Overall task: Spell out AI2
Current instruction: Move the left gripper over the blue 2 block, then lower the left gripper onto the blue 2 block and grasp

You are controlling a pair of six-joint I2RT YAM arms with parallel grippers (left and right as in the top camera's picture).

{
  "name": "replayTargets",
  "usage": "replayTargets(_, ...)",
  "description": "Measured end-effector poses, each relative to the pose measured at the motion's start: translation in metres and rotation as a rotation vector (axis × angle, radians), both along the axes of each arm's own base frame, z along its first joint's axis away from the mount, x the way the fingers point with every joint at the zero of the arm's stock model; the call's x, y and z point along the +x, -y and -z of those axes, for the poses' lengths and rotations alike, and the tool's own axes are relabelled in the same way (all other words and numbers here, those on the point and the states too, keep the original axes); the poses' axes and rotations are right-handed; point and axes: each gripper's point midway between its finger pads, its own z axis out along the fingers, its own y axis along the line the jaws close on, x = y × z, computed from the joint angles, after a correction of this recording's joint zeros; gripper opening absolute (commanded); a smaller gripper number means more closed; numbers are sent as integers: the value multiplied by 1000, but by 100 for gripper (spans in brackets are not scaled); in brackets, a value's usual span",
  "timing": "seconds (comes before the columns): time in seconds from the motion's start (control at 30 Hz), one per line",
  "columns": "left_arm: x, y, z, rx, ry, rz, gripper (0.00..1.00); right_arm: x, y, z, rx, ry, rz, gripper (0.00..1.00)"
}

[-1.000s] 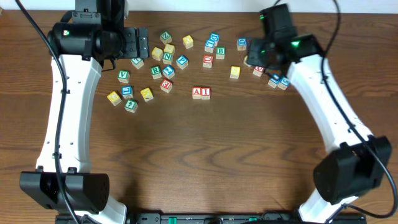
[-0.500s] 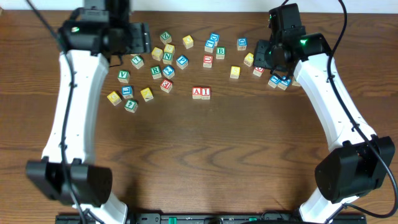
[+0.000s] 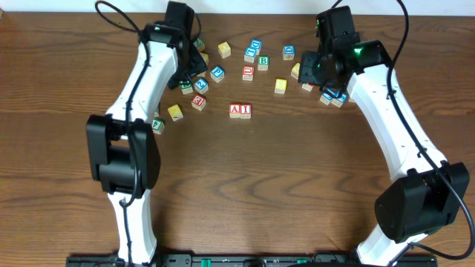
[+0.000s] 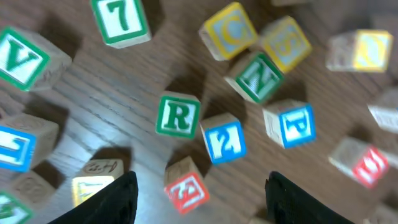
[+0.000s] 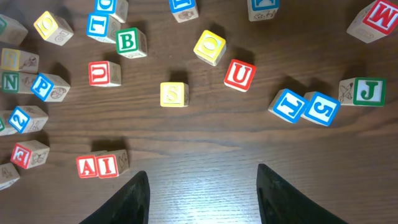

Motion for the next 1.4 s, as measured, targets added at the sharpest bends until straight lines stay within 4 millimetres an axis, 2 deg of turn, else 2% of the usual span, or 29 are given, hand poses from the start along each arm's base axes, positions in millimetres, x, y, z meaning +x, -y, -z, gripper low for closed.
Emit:
replayTargets(0.27,11,4,29,-25,-11,-97,61,0,0,0,-1,-1,0,50)
replayTargets(0.63,17,34,27,17,56,-93,61,-4,1,2,-6,-20,-1,53)
replayTargets(0.83,22,31,32,30,72,-117,61,-5,1,3,-7,-24,-1,54)
replayTargets(1.07,17,30,64,40,11,-136,61,-5,1,3,-8,-24,-2,56)
replayTargets(1.4,19,30,65,36,18,-139,57,-5,1,3,-8,-23,-3,57)
